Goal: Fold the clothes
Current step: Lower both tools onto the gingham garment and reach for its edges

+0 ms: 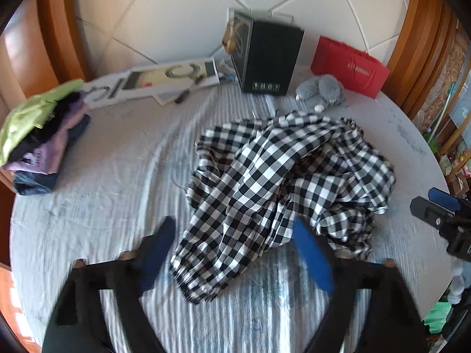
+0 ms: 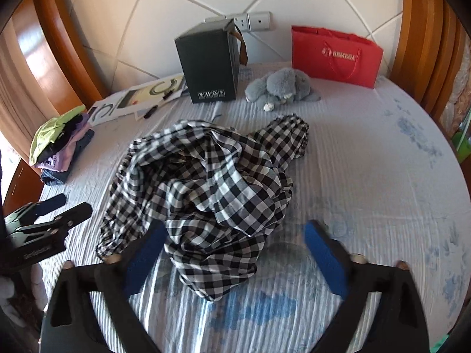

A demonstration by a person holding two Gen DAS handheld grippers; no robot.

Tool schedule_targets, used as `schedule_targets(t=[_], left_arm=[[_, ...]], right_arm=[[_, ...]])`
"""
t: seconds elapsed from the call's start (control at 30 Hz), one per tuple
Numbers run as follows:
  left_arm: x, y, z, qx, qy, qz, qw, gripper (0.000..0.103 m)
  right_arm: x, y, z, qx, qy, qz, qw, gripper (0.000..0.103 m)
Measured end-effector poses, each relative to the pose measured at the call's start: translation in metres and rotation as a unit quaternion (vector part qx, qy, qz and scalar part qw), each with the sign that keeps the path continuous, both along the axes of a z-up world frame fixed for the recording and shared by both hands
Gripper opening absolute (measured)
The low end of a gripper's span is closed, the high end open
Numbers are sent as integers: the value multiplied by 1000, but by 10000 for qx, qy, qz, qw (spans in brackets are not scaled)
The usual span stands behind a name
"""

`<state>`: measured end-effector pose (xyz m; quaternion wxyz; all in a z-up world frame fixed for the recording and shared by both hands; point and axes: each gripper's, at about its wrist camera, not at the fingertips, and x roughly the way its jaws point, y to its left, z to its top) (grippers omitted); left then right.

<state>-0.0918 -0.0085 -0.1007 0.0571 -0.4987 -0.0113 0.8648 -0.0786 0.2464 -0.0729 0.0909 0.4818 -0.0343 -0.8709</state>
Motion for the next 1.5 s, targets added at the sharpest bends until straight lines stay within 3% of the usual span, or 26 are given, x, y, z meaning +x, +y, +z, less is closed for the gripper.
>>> schedule_targets(t=[0.13,0.27,0.33,0.37,0.4,0.43,0.47,0.53,0.7,0.73,0.8,0.9,0.93,1.03,1.07,1.13,1.17,1.2,1.3,1.5], left_arm=[[-32,2,-41,91,-368,-38,9993,53],[-50,13,-72,-174,-521,-143,9984,53],[-56,16,-85,-305,-687,-219,9969,36],[-59,17,-91,-369,-769,-250,9960,7],[-60,15,-94,-406,-833,-205,9955,6],[-59,10,-93,-421,-818,-135,9957,5],[-58,4,-89,-456,-761,-62,9960,4],[-52,-19,-71,-565,-523,243,9967,4],[-36,-97,-31,-747,-172,1089,9911,3],[-31,-113,-25,-810,-152,1278,9884,4],[-22,-143,-18,-1018,-105,1691,9803,4],[-3,-186,-15,-1283,-191,2211,9666,4],[5,-187,-14,-1218,-264,2213,9672,4],[19,-184,-11,-738,-329,1915,9782,6],[19,-179,-7,-598,-286,1765,9821,12],[21,-159,3,-230,-117,1472,9888,33],[22,-150,8,-46,-31,1326,9911,49],[21,-137,10,136,57,1203,9926,58],[9,-96,10,345,101,899,9953,59],[-11,-14,-16,864,-247,60,9959,59]], right_arm=[[-19,7,-24,17,-257,-46,9997,78],[-31,4,-42,-17,-369,-63,9993,84],[-37,-1,-53,-22,-436,-16,9990,86],[-42,-5,-62,-8,-542,22,9985,86],[-46,-9,-71,-10,-670,76,9977,74],[-51,-13,-78,23,-796,131,9967,40],[-55,-18,-86,57,-922,185,9956,29],[-54,-21,-78,-73,-860,237,9960,23],[-22,-20,-28,-795,-481,767,9927,26],[-14,-17,-19,-869,-449,842,9916,49],[-2,-12,-10,-779,-290,791,9934,76],[6,3,4,-700,-68,599,9957,76],[6,9,6,-714,-1,542,9960,76],[-10,26,6,-631,58,254,9977,81],[-18,28,4,-617,44,194,9979,81],[-31,26,0,-673,30,256,9974,79],[-34,26,1,-733,26,323,9968,65],[-43,21,1,-725,-11,407,9965,52],[-68,1,-5,-496,-132,673,9964,52],[-103,-19,-42,-312,-450,770,9955,55]])
